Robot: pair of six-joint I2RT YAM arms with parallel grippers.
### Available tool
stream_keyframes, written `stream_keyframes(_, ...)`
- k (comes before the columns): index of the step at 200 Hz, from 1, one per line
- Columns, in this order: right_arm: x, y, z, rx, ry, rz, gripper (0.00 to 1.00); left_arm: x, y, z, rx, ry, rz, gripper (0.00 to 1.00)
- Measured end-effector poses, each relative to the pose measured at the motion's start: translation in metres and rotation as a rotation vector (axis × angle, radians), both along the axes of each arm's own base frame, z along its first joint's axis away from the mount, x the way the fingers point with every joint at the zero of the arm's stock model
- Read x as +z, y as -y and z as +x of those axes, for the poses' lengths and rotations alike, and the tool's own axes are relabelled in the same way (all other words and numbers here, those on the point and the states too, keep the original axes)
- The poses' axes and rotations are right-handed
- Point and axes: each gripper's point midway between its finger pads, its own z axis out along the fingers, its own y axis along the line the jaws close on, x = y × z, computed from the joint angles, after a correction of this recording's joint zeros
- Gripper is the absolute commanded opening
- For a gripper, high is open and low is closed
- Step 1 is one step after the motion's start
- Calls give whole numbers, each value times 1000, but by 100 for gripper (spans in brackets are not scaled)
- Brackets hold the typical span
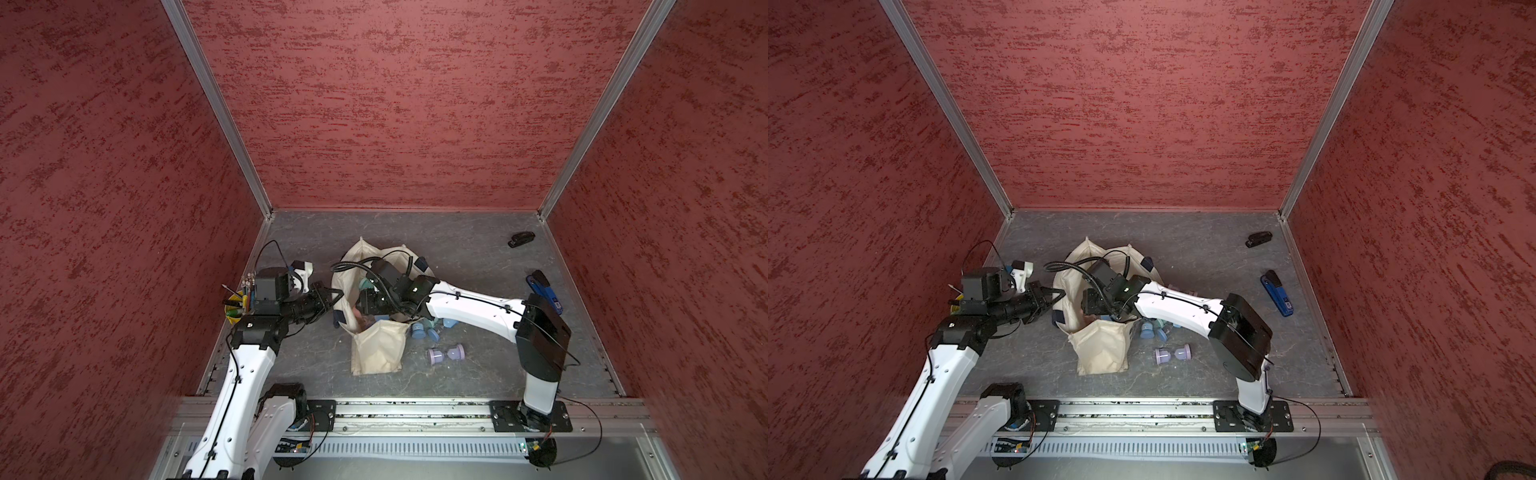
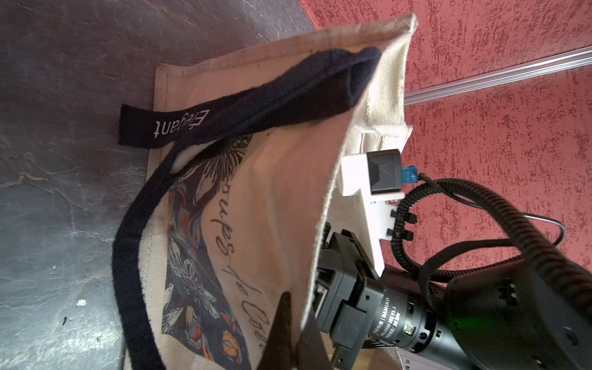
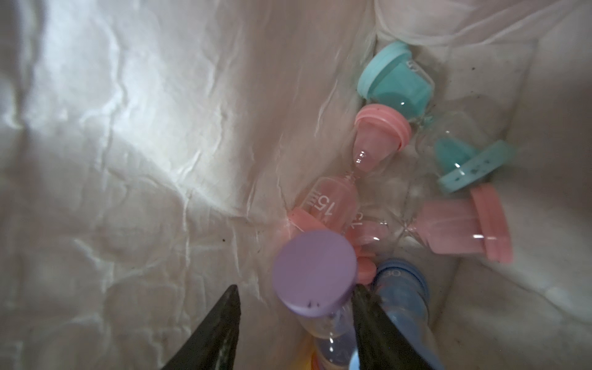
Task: Put the hourglass into the canvas bag
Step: Place the hourglass in the canvas bag, then pick up the hourglass from the center of the board.
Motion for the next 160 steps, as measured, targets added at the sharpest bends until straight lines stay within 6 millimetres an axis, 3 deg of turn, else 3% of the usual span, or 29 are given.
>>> stream_keyframes(51,32,2,12,-26,99,3,62,0,0,0,0,0,0,0)
stream_keyframes(85,82,30,20,-111,223,4,62,0,0,0,0,0,0,0)
stream_keyframes(112,130,72,31,-240,324,18,63,0,0,0,1,0,0,0)
stream_keyframes(126,145,99,35,-311,351,33,63,0,0,0,1,0,0,0)
stream_keyframes(141,147,134,42,-394,355,32,63,0,0,0,2,-1,-1,0)
stream_keyframes(160,134,183,50,-516,327,1,63,0,0,0,2,-2,-1,0)
